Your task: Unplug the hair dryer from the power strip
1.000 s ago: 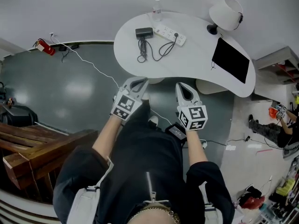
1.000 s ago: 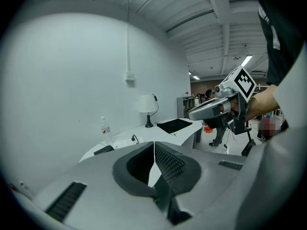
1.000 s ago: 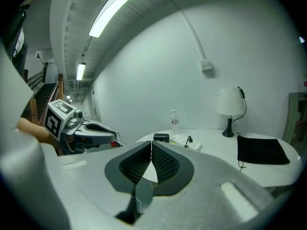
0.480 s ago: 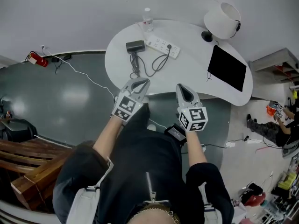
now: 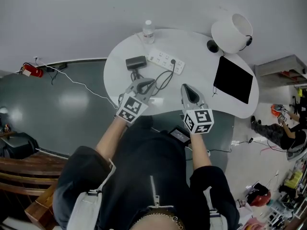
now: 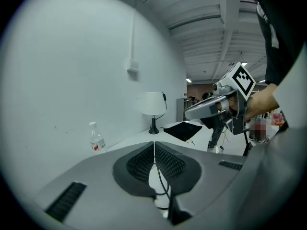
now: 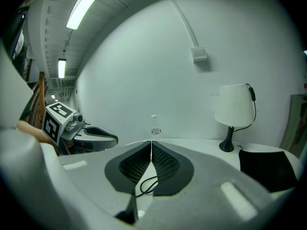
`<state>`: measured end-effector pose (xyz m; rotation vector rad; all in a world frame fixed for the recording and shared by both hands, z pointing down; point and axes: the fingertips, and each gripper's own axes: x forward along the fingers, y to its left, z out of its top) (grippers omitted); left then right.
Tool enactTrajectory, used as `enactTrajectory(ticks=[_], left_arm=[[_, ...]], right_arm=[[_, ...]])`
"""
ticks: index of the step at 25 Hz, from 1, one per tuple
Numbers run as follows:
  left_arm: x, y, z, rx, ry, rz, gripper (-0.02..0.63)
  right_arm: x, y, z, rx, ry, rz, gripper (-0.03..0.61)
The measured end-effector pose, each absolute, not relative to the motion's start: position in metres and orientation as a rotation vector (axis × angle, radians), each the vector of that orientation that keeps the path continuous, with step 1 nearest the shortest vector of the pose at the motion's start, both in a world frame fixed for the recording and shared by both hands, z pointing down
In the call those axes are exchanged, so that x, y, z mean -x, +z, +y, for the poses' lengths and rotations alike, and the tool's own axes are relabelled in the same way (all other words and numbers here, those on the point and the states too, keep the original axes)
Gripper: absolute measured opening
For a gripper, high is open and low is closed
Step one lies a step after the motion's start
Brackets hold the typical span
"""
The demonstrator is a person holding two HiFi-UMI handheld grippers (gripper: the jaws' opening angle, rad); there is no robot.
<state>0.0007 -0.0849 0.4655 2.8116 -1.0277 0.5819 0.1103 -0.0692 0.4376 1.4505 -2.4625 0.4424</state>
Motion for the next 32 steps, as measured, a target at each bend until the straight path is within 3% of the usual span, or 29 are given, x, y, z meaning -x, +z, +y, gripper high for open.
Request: enactTrajectory(ticks=[32], left_arm=[[-0.013,0.478,-0.166,-2.843,0.767,-0.989,0.015]], right_arm=[[-0.129,0.443,-0.159,-1.402,0.475,-2.458,0.005]])
